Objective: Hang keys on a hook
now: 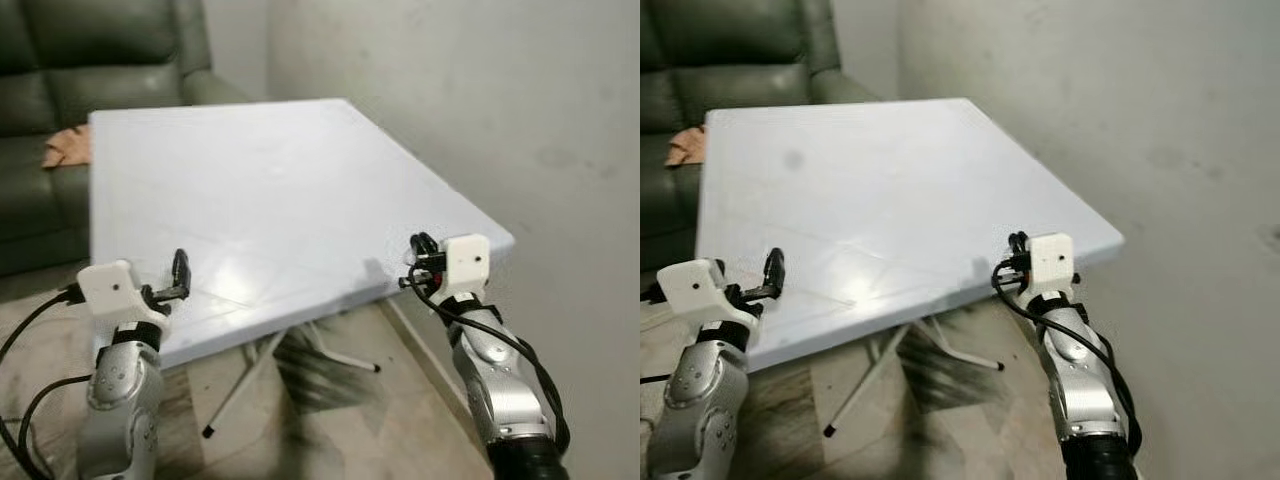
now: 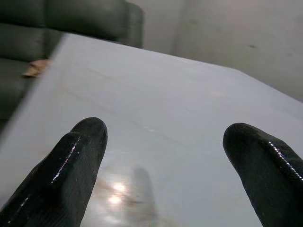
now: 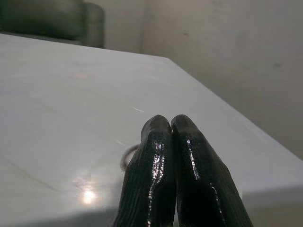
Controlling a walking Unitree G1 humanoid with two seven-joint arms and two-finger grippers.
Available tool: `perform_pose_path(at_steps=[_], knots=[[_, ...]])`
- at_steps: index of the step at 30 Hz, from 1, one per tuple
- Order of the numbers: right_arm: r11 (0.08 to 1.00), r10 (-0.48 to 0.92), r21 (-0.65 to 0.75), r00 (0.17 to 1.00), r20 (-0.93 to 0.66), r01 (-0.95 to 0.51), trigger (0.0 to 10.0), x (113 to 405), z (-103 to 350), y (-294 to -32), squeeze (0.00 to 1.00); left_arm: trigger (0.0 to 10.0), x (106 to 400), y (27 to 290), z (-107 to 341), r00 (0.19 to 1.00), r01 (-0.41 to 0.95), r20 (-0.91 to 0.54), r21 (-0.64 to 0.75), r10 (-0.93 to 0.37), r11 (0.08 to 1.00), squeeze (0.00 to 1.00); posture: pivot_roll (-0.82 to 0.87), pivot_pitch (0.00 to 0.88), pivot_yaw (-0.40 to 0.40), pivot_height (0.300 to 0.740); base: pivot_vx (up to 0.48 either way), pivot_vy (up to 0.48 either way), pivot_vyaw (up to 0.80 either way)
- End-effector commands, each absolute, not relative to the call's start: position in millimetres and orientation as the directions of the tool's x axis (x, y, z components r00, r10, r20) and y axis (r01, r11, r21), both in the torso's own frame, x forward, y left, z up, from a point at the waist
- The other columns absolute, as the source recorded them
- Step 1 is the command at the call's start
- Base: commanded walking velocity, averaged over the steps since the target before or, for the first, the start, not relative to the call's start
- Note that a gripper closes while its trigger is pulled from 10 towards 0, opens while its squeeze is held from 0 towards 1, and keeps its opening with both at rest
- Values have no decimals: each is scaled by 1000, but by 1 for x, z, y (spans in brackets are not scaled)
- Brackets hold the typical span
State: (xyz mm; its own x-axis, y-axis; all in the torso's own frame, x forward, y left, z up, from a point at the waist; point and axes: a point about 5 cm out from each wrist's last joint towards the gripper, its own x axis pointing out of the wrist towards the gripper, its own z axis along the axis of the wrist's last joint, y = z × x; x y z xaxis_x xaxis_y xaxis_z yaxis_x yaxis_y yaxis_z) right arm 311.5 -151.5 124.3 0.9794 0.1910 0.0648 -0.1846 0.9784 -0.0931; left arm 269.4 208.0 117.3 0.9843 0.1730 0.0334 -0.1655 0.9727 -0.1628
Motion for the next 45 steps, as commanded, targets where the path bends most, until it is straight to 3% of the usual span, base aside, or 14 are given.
perform_pose_path(at_steps=[1, 38, 45], knots=[[982, 175, -92, 981, 82, -167, 10000, 312, 130, -154, 0, 10000, 269, 208, 119, 984, -166, 30, -158, 173, 973, 0, -31, 0, -46, 740, 0, 0, -756], [981, 177, -88, 981, 81, -170, 10000, 313, 130, -150, 0, 10000, 272, 204, 119, 991, -125, 18, -148, 130, 981, 0, -33, 0, -44, 740, 0, 0, -756], [981, 181, -80, 979, 92, -174, 10000, 312, 132, -150, 0, 10000, 273, 203, 119, 992, -123, 18, -153, 127, 981, 0, -35, 0, -43, 740, 324, 0, -654]])
